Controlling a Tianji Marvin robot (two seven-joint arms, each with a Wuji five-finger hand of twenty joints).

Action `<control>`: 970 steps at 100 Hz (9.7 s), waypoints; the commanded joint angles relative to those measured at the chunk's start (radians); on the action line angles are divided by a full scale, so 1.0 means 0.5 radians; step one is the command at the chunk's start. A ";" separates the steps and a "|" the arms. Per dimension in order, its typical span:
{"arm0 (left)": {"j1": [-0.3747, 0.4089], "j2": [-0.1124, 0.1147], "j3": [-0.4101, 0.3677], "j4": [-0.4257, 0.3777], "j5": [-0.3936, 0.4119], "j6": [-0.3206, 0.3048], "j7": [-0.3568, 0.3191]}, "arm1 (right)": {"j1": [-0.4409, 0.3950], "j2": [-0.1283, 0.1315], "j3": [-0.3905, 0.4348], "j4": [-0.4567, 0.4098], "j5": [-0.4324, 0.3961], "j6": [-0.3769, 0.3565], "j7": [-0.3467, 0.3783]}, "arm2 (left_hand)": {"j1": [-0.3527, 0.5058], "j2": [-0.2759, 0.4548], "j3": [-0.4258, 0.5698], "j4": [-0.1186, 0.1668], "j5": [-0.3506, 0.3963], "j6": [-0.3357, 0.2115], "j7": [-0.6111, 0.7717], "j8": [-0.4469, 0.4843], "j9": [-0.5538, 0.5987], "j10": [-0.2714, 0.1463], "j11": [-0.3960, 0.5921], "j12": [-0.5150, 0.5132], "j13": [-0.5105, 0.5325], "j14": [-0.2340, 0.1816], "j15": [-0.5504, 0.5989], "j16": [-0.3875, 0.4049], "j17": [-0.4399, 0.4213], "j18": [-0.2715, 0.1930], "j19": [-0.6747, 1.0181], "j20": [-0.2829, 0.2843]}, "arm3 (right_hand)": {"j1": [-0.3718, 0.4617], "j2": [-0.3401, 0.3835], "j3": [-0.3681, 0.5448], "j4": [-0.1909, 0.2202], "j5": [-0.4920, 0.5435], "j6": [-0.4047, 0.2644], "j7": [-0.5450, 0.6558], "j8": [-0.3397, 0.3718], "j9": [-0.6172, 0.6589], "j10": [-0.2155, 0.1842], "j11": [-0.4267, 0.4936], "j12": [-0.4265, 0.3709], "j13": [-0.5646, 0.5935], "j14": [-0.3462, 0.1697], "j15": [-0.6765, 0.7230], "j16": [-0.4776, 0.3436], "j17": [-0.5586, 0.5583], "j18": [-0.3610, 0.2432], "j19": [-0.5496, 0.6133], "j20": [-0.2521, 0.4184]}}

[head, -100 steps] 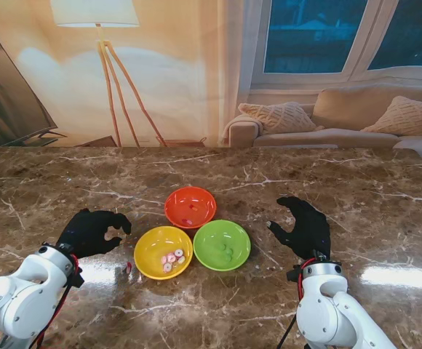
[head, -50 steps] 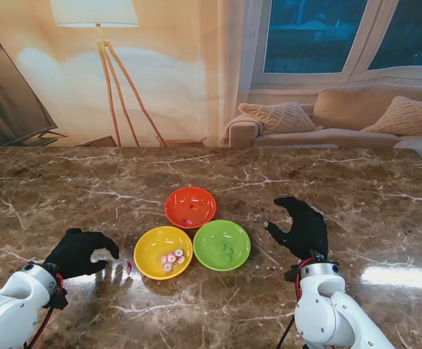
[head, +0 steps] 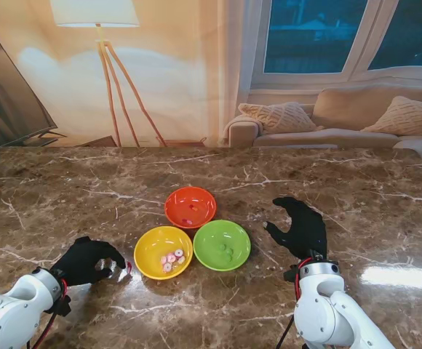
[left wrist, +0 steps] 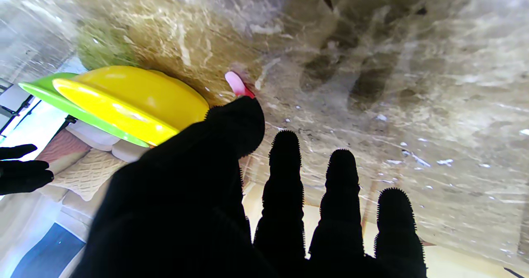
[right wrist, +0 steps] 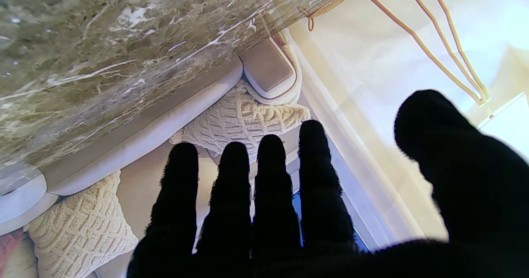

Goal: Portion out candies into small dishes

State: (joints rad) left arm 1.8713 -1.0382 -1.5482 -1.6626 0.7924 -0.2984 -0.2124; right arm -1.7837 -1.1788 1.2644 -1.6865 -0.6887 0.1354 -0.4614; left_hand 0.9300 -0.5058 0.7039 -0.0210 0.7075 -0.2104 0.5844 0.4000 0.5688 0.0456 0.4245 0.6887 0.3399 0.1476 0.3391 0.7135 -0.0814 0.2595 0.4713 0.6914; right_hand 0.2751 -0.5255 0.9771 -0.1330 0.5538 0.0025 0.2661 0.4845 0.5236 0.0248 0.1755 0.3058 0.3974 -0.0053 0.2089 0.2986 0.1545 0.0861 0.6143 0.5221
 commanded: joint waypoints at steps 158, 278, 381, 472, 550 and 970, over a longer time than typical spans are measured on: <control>-0.199 0.031 0.184 0.240 0.228 -0.073 0.040 | -0.019 -0.005 0.004 -0.002 0.025 0.007 0.034 | 0.043 -0.099 -0.006 -0.085 0.013 -0.040 0.247 0.127 -0.177 -0.075 0.081 0.114 -0.095 -0.040 0.070 0.025 -0.015 -0.086 -0.081 0.136 | -0.029 -0.001 0.006 0.071 -0.002 -0.052 0.012 -0.018 -0.023 -0.012 -0.019 0.014 -0.026 0.002 0.015 0.043 0.008 -0.005 0.015 0.051; -0.178 0.031 0.212 0.270 0.472 0.008 0.218 | -0.009 -0.006 -0.003 0.007 0.027 0.011 0.035 | 0.185 0.073 -0.522 -0.020 0.136 -0.142 0.685 0.280 0.011 -0.052 0.156 0.561 -0.023 -0.019 0.176 0.058 -0.007 -0.090 0.159 0.046 | -0.021 -0.005 0.022 0.069 -0.001 -0.053 0.014 -0.019 -0.011 -0.017 -0.009 0.017 -0.001 0.001 0.044 0.060 0.016 -0.003 0.022 0.050; -0.178 0.023 0.213 0.240 0.372 0.122 0.131 | 0.001 -0.012 -0.005 0.021 0.051 -0.002 0.020 | 0.311 0.325 -0.736 -0.050 -0.041 -0.043 0.563 0.857 0.230 -0.037 0.064 1.249 -0.053 -0.008 0.196 0.067 -0.005 -0.133 0.083 0.094 | -0.065 0.063 0.021 0.068 -0.003 -0.060 0.015 -0.021 -0.012 -0.022 -0.006 0.025 -0.006 -0.006 0.056 0.077 0.019 -0.006 0.033 0.053; -0.186 0.003 0.125 0.088 0.372 0.215 0.154 | -0.008 -0.013 0.005 0.017 0.054 -0.012 0.015 | 0.305 0.322 -0.725 -0.046 -0.048 -0.070 0.566 0.877 0.262 -0.048 0.014 1.284 -0.023 -0.005 0.184 0.066 -0.007 -0.115 0.088 0.092 | -0.072 0.077 0.015 0.066 -0.004 -0.062 0.014 -0.023 -0.012 -0.025 -0.007 0.024 -0.007 -0.007 0.052 0.077 0.019 -0.004 0.032 0.054; -0.944 -0.030 0.580 0.290 0.191 0.410 0.192 | -0.015 -0.020 0.037 0.018 0.065 -0.008 -0.010 | 0.294 0.312 -0.710 -0.038 -0.042 -0.077 0.560 0.880 0.270 -0.050 -0.011 1.288 -0.008 -0.003 0.163 0.060 -0.010 -0.099 0.092 0.088 | -0.065 0.070 0.015 0.065 -0.003 -0.061 0.015 -0.024 -0.014 -0.024 -0.008 0.024 -0.007 -0.004 0.052 0.077 0.018 -0.004 0.031 0.054; -0.270 -0.199 0.504 -0.011 -0.663 0.221 0.682 | -0.118 0.066 0.152 -0.147 0.064 -0.372 0.376 | -0.851 0.889 -1.368 0.308 -0.367 0.682 -0.911 -0.357 -0.383 0.166 -0.554 -0.949 -0.095 -0.126 -0.471 -0.957 0.103 -0.425 0.169 -0.804 | -0.571 0.523 -0.572 0.253 -0.138 0.025 -0.173 -0.272 0.031 0.041 -0.097 -0.347 0.214 -0.062 -0.165 -0.276 0.211 -0.261 0.132 -0.637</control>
State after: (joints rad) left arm 1.7290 -1.1389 -1.2999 -1.6660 0.4566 -0.1906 0.1257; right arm -1.8289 -1.1438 1.3410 -1.7586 -0.6562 -0.0574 -0.2880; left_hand 0.5409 -0.0958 0.0446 0.1200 0.5430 0.1254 0.1462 0.2401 0.4043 0.1246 0.1605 0.2324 0.3123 0.1119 0.1263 0.2483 -0.0188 0.0998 0.5713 0.3056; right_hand 0.0109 -0.2733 0.7145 -0.0379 0.5012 0.0402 0.1860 0.3615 0.5504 0.0554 0.1350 0.1454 0.4853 -0.0060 0.1349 0.1710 0.2761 -0.0242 0.6565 0.2310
